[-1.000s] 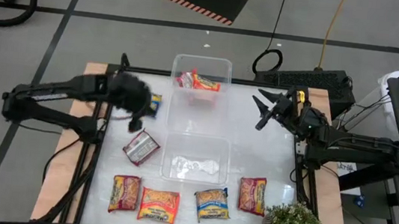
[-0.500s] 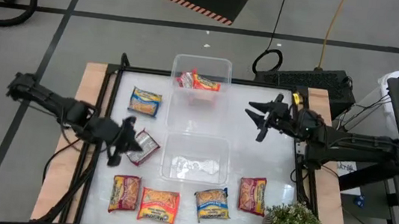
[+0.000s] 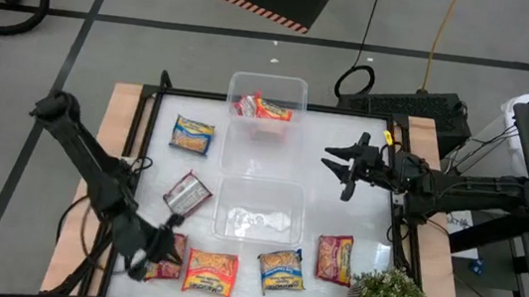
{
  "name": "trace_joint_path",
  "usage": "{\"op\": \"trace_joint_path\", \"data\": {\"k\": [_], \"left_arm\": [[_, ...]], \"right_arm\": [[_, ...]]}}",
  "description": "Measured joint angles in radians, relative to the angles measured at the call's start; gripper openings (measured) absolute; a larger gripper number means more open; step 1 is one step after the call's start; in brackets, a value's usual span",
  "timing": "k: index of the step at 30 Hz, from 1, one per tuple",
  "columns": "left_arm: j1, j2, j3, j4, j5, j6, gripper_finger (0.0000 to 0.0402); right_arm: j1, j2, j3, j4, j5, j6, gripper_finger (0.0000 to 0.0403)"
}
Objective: Sort Maruchan noodles
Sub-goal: Put the orange noodle pack into the top transparent bin
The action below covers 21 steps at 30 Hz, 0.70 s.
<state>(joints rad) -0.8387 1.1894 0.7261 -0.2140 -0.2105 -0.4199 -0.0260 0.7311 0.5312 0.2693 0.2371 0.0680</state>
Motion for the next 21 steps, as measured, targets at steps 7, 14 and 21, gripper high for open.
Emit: {"op": "trace_joint_path", "data": {"k": [7, 14, 21], "left_arm": [[-0.028, 0.196, 0.000, 0.112, 0.000, -0.164, 0.0086], [-0.011, 0.294, 0.000, 0.088, -0.059, -0.139, 0.0157], [0.016, 0.311, 0.000, -0.060, -0.080, -0.109, 0.0170]], "right_arm": [[0.025, 0.000, 0.000, 0.036, 0.001, 0.000, 0.0139], [0.028, 0.000, 0.000, 0.055, 0.002, -0.004, 0.0139], [0.028, 0.000, 0.000, 0.055, 0.002, -0.033, 0.0139]]}}
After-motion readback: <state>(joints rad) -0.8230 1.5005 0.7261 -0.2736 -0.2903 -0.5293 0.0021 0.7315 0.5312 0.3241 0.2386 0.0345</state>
